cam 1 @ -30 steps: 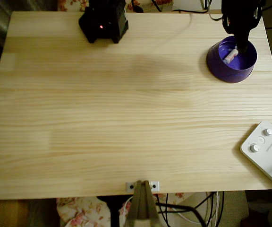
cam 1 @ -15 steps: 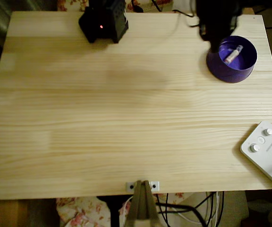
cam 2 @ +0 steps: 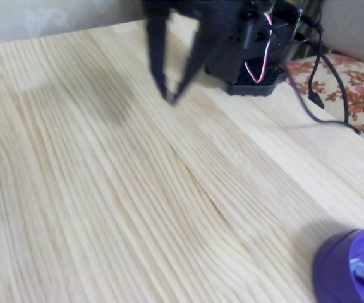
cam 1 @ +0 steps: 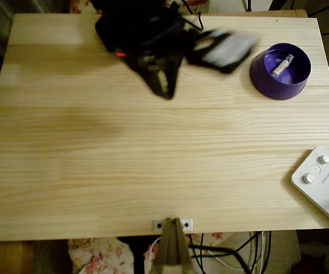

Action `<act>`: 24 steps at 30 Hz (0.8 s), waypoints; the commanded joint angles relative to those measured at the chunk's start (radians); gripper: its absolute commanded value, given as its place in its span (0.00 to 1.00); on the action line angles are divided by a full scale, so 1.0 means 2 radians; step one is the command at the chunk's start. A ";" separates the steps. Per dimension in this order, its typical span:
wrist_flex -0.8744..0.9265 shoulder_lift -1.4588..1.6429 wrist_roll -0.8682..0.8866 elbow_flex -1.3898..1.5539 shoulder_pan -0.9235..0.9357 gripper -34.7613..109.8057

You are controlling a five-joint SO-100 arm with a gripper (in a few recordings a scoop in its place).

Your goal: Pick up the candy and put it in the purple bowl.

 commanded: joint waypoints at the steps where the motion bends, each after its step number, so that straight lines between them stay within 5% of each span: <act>1: -0.013 0.058 0.057 0.020 0.071 0.23; 11: -0.068 0.175 0.081 0.173 0.252 0.23; 24: 0.006 0.463 0.127 0.362 0.235 0.23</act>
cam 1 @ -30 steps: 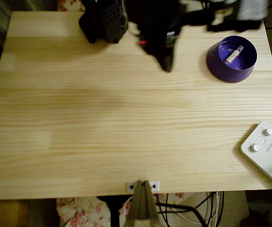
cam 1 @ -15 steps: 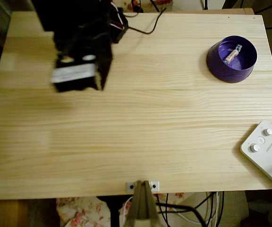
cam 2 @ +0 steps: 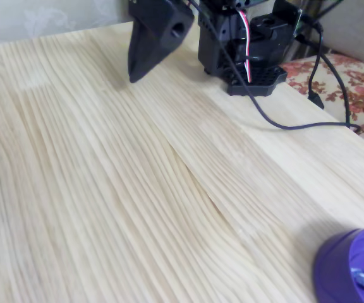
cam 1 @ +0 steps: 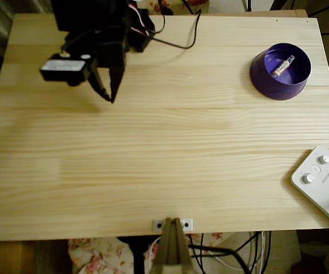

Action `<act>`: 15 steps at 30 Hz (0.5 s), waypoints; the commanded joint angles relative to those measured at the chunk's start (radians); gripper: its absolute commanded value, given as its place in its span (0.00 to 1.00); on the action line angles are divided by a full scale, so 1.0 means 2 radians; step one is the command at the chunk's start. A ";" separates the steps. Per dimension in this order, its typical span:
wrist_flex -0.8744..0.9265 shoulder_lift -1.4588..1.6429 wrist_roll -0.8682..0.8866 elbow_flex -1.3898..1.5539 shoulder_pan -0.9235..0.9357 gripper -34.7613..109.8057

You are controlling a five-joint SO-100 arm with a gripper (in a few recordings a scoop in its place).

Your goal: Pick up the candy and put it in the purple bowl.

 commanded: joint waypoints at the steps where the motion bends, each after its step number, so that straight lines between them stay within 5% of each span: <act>1: 0.012 0.054 0.015 0.002 0.003 0.23; 15: 0.008 0.055 0.010 0.016 0.016 0.23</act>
